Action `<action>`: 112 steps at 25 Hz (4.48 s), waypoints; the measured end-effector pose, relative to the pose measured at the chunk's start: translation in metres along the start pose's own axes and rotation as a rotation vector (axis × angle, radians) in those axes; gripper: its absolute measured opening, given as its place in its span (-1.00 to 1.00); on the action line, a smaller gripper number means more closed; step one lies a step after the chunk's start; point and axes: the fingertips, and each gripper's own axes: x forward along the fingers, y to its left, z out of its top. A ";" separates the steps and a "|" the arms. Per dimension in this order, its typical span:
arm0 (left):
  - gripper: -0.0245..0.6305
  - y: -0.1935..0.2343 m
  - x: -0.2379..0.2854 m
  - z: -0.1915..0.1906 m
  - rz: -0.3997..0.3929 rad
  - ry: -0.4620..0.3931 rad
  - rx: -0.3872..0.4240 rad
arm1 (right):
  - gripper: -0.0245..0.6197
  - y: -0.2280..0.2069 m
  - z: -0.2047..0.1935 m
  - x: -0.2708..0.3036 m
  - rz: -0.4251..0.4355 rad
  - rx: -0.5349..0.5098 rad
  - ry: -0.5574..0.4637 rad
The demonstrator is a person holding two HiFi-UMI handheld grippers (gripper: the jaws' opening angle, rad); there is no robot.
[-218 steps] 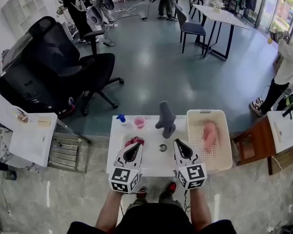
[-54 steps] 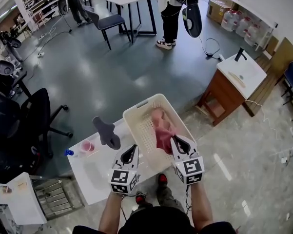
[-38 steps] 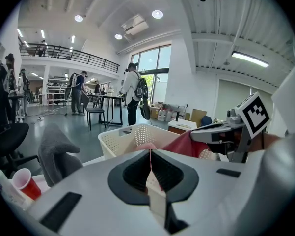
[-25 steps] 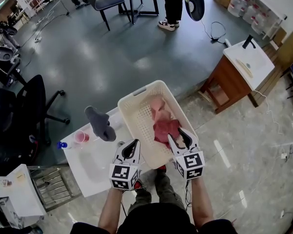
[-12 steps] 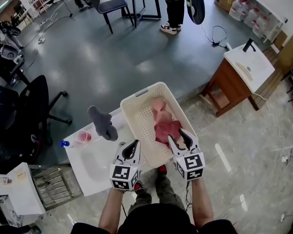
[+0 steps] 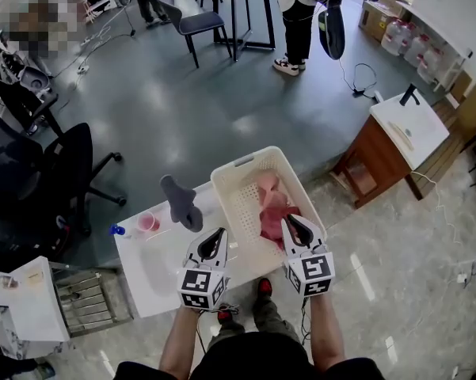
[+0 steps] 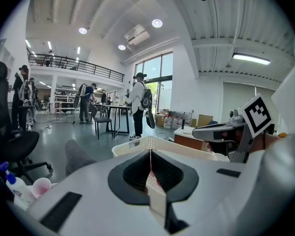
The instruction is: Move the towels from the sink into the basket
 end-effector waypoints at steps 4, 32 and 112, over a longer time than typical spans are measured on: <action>-0.89 0.013 -0.015 0.011 0.036 -0.028 -0.002 | -0.78 0.017 0.017 0.006 0.030 -0.020 -0.026; -0.89 0.148 -0.141 0.000 0.416 -0.100 -0.097 | -0.79 0.209 0.034 0.095 0.442 -0.165 -0.008; -0.89 0.167 -0.154 0.012 0.381 -0.123 -0.074 | -0.79 0.217 0.074 0.108 0.382 -0.089 -0.081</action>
